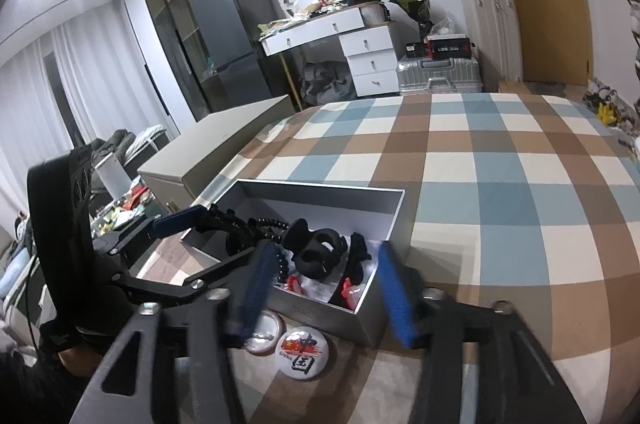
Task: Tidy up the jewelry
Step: 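Open both tools to drop the ring and claw clip into the box, then withdraw both open tools toward the two round badges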
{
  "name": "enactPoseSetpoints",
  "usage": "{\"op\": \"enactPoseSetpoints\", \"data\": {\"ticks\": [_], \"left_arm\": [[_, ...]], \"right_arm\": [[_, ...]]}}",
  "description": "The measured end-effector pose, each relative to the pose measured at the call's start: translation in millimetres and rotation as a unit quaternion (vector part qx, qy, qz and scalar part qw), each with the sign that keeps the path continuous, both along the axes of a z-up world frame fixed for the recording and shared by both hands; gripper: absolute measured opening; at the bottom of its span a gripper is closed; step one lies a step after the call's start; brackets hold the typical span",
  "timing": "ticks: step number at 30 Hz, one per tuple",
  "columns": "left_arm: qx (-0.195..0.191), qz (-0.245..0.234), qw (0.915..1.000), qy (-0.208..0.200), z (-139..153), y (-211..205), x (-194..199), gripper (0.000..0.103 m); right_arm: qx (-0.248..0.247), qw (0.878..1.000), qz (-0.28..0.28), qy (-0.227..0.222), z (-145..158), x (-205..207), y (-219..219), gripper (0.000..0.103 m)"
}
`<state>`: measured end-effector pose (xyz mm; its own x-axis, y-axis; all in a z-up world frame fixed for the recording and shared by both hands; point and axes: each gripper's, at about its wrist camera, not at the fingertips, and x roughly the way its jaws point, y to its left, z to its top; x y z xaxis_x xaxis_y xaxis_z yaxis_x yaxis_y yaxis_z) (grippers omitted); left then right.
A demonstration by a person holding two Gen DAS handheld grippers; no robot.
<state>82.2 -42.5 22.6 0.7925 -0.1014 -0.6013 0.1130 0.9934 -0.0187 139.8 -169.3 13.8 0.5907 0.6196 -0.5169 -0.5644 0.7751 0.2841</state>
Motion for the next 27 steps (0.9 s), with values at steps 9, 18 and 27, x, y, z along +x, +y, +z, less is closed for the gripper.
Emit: {"op": "enactPoseSetpoints", "data": {"ticks": [9,18,27], "left_arm": [[-0.039,-0.001,0.9990,0.024,-1,7,-6,0.094],[-0.025,0.007,0.9996,0.006,8,8,-19,0.102],[-0.019,0.024,0.9995,0.012,2,19,-34,0.102]], "right_arm": [[0.012,1.000,-0.010,0.013,3,0,-10,0.083],[0.000,1.000,-0.004,0.011,5,-6,-6,0.087],[-0.023,1.000,-0.006,0.015,3,-9,-2,0.095]]}}
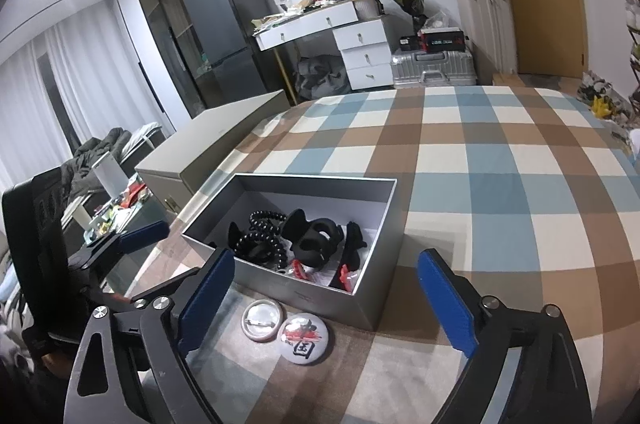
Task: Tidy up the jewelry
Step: 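Withdraw both open tools toward the two round badges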
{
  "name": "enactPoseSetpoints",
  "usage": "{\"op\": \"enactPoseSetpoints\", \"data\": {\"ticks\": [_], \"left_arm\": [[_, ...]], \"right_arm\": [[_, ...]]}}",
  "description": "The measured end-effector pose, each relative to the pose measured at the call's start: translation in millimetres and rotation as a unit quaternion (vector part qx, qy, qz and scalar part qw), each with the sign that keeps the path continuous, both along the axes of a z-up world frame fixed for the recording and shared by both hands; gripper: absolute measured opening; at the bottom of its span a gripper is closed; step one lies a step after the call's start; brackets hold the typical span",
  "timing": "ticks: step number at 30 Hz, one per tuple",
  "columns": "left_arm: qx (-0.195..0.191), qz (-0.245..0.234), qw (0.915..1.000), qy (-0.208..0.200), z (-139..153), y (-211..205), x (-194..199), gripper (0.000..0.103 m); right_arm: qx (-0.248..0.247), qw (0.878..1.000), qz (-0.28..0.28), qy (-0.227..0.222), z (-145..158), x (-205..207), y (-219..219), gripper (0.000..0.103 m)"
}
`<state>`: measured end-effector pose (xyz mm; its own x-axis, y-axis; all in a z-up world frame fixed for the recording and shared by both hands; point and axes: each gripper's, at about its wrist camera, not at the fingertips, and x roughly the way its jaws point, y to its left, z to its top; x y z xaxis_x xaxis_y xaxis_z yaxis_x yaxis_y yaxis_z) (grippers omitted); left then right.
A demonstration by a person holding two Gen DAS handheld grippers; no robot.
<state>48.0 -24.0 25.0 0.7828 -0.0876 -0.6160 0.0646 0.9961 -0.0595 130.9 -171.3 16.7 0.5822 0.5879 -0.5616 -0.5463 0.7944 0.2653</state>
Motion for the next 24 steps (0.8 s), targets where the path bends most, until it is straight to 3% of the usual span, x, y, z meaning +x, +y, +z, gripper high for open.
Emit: {"op": "enactPoseSetpoints", "data": {"ticks": [12,17,24], "left_arm": [[-0.008,0.019,0.9997,0.014,-12,14,-7,0.102],[-0.022,0.013,0.9995,0.019,-17,15,-8,0.102],[-0.010,-0.001,0.9997,0.023,-24,10,-11,0.102]], "right_arm": [[-0.070,0.997,-0.010,0.029,-19,0,10,0.101],[-0.107,0.993,-0.004,0.042,-29,1,16,0.103],[-0.156,0.987,0.010,0.049,-46,-1,27,0.103]]}}
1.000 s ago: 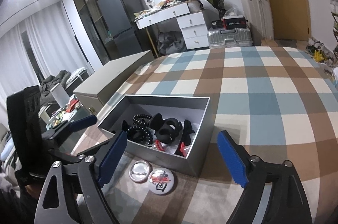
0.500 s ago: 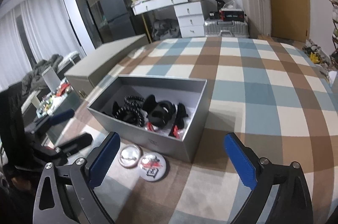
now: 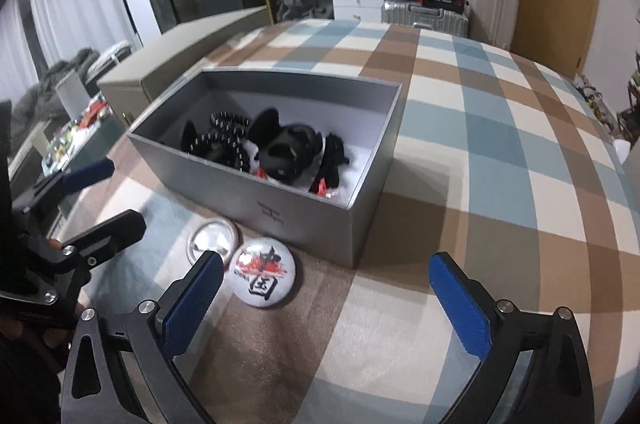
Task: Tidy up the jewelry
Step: 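Withdraw both open tools toward the two round badges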
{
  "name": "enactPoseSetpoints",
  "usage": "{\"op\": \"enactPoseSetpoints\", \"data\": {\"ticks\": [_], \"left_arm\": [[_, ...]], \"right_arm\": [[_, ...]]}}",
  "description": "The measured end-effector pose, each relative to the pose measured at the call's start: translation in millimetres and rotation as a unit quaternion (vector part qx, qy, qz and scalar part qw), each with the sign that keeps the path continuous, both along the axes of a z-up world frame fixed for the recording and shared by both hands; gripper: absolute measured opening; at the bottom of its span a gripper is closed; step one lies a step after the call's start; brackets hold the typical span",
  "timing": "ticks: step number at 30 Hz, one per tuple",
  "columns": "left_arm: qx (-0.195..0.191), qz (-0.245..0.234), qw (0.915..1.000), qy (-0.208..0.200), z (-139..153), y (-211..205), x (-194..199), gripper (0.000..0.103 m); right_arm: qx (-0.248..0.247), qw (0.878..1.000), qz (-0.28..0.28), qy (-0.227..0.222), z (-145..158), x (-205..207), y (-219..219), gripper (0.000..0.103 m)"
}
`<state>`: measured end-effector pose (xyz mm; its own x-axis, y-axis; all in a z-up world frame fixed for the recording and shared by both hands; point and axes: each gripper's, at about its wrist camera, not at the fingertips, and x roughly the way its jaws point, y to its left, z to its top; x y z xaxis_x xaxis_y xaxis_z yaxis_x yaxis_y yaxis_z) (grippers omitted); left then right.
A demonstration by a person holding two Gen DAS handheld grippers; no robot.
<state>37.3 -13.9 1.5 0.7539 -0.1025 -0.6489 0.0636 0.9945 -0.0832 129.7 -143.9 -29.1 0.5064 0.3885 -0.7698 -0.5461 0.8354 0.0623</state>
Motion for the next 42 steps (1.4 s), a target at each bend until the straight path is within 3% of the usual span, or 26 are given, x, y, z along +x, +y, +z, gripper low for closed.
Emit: {"op": "enactPoseSetpoints", "data": {"ticks": [13,42], "left_arm": [[-0.005,-0.009,0.9999,0.009,-3,1,0,0.102],[-0.009,-0.011,0.9999,0.010,-5,1,-1,0.102]], "right_arm": [[-0.056,0.998,0.021,0.001,-17,-8,18,0.103],[-0.058,0.998,-0.010,-0.012,-15,-3,19,0.102]]}}
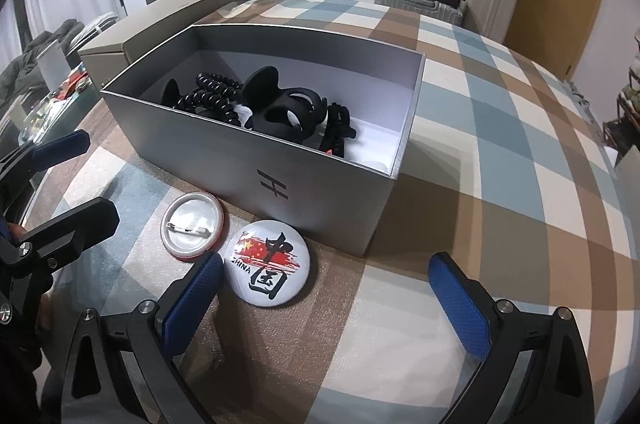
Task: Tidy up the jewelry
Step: 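Withdraw both open tools toward the two round badges, then grasp the red-printed badge with the right tool while the left tool grasps the white pin badge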
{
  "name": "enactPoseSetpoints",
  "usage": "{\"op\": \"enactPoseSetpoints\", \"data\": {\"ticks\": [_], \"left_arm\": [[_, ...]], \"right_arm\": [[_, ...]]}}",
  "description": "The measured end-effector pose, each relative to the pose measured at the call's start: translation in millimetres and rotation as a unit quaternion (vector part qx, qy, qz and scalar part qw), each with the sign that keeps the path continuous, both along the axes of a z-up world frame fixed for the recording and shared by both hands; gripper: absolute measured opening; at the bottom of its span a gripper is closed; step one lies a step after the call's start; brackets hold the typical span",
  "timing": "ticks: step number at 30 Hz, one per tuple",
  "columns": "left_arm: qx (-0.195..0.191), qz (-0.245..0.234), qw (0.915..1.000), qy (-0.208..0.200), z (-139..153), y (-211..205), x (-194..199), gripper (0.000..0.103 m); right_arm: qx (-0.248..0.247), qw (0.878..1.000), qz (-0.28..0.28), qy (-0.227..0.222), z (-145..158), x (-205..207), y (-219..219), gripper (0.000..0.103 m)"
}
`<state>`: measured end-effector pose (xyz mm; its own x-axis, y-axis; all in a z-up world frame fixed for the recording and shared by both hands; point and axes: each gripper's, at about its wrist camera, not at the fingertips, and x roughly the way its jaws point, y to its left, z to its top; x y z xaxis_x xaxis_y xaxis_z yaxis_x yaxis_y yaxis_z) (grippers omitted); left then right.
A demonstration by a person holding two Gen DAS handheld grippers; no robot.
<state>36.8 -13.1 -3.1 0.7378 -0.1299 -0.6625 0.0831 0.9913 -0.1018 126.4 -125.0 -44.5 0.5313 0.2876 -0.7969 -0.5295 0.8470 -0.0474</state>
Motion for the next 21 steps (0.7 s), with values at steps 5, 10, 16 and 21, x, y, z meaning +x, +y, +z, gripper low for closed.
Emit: {"op": "enactPoseSetpoints", "data": {"ticks": [5,10,16,21], "left_arm": [[-0.001,0.000,1.0000,0.001,-0.2,-0.2,-0.4,0.102],[-0.001,0.002,1.0000,0.001,0.1,-0.7,-0.5,0.102],[0.000,0.001,1.0000,0.001,0.0,-1.3,-0.5,0.102],[0.001,0.000,1.0000,0.001,-0.2,-1.2,0.0,0.102]], "right_arm": [[0.003,1.000,0.012,0.003,0.9,-1.9,-0.2,0.094],[0.007,1.000,0.023,0.007,1.6,-4.2,0.8,0.087],[0.006,0.999,0.040,0.008,3.7,-7.9,3.5,0.073],[0.004,0.999,0.047,0.009,4.4,-8.9,4.6,0.065]]}}
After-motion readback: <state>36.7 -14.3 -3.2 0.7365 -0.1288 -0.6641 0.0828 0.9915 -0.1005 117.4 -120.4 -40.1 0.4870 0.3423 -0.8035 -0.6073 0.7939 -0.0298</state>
